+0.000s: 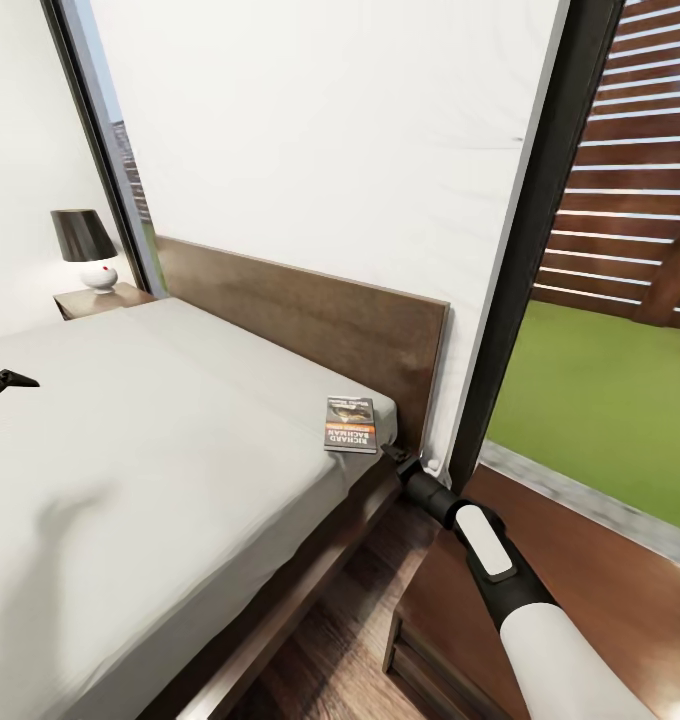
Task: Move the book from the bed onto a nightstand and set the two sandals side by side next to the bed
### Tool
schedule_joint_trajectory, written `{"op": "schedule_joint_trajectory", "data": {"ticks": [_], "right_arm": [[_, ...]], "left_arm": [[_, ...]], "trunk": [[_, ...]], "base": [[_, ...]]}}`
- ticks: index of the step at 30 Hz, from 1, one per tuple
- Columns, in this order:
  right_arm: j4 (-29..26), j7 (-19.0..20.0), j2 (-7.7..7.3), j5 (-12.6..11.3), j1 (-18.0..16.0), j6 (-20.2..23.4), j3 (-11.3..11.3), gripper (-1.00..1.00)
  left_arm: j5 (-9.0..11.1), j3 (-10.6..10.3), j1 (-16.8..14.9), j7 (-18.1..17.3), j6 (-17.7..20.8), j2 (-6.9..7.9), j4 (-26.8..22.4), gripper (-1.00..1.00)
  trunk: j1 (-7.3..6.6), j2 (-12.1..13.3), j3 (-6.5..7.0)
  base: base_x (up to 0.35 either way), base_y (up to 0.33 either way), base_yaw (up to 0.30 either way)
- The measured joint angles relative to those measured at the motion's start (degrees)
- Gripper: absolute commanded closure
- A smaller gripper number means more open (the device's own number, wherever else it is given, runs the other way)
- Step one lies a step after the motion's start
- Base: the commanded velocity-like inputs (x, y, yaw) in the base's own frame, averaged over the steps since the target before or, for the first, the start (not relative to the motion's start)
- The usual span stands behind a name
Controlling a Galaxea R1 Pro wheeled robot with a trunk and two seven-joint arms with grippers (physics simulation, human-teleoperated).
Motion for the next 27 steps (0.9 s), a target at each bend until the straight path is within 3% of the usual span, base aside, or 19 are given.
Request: {"op": "schedule_joint_trajectory", "data": {"ticks": [17, 27], "right_arm": [[0.00, 0.00, 0.03, 0.01, 0.01, 0.00, 0.00, -1.00], [0.00, 0.00, 0.04, 0.02, 0.01, 0.00, 0.00, -1.00]], "left_arm": [[0.00, 0.00, 0.02, 0.00, -0.01, 0.06, 0.00, -1.00], [-0.02, -0.01, 0.00, 0.00, -0.01, 0.03, 0.00, -1.00]], "trunk": [[0.00, 0.00, 0.00], [0.26, -0.13, -2.21]], "base": [[0.000, 0.000, 0.000], [0.000, 0.000, 0.000]]}}
